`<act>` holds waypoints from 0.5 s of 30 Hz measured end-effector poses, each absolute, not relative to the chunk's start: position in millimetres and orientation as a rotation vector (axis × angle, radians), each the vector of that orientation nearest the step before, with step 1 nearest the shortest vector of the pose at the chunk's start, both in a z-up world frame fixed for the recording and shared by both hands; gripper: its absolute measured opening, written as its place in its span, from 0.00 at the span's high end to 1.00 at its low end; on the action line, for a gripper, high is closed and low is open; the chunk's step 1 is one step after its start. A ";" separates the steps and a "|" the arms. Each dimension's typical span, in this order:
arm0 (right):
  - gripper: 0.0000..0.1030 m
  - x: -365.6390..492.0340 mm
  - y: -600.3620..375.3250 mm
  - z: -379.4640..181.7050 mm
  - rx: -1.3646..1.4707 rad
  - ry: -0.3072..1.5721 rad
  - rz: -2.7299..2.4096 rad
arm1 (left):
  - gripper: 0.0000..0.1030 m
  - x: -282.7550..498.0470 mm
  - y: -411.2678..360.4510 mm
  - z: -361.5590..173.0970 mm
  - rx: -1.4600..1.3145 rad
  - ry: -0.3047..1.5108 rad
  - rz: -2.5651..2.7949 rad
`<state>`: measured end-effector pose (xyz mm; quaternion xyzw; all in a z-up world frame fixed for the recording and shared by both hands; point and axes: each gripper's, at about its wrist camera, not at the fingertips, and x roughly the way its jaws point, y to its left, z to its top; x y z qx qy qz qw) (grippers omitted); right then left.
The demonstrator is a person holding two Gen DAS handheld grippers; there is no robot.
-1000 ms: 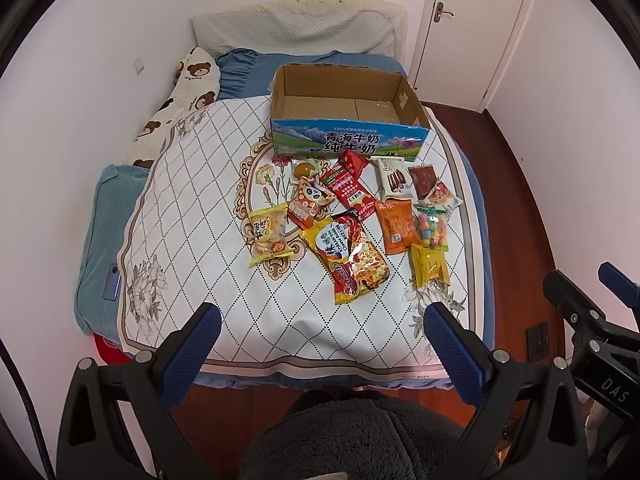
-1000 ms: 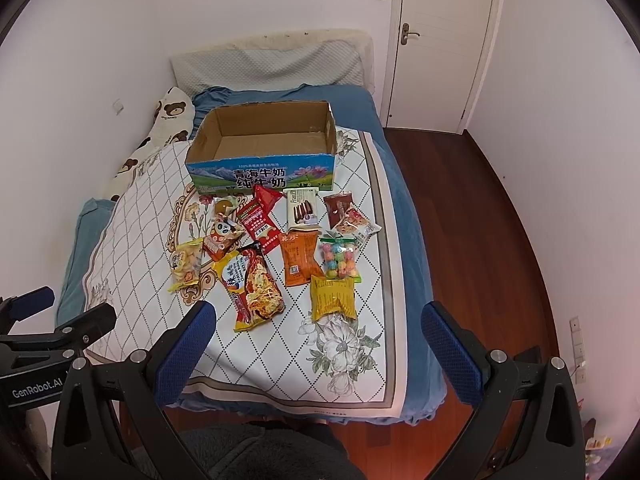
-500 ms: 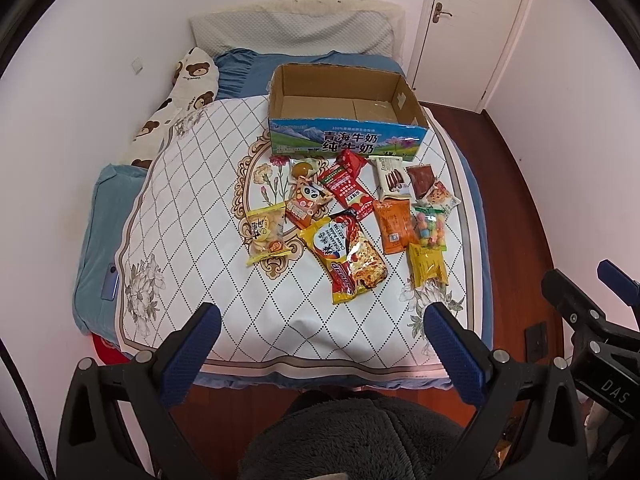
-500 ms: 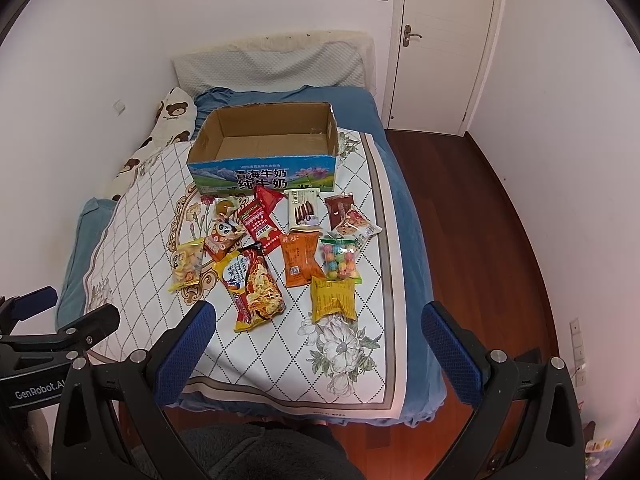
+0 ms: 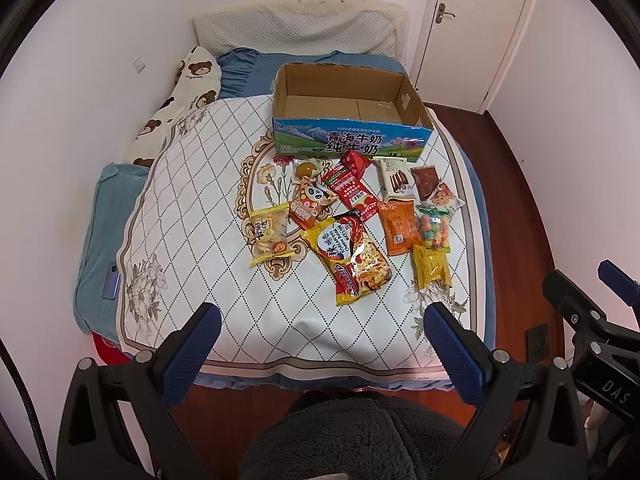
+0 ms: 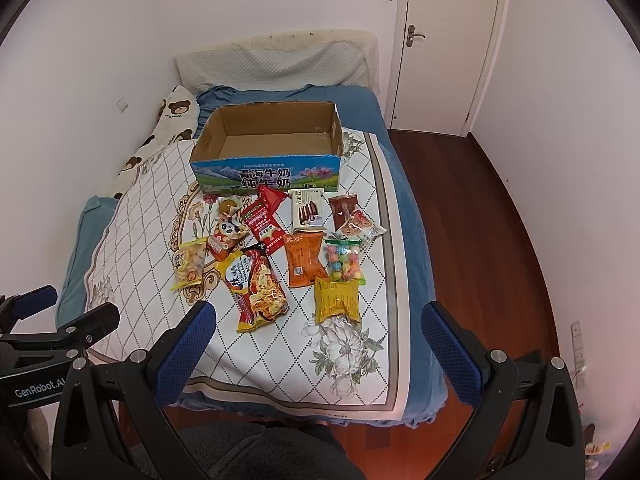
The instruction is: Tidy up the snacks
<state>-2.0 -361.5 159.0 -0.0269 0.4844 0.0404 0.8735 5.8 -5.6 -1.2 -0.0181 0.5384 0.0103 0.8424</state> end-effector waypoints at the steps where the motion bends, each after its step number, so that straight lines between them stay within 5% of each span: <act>1: 0.00 -1.2 -360.7 158.9 -0.058 1.012 0.084 | 0.00 5.8 -5.6 -1.3 -0.038 1.138 0.022; 15: 0.00 1.9 -360.6 156.7 -0.060 1.016 0.081 | 0.00 7.8 -3.3 -3.3 -0.035 1.141 0.021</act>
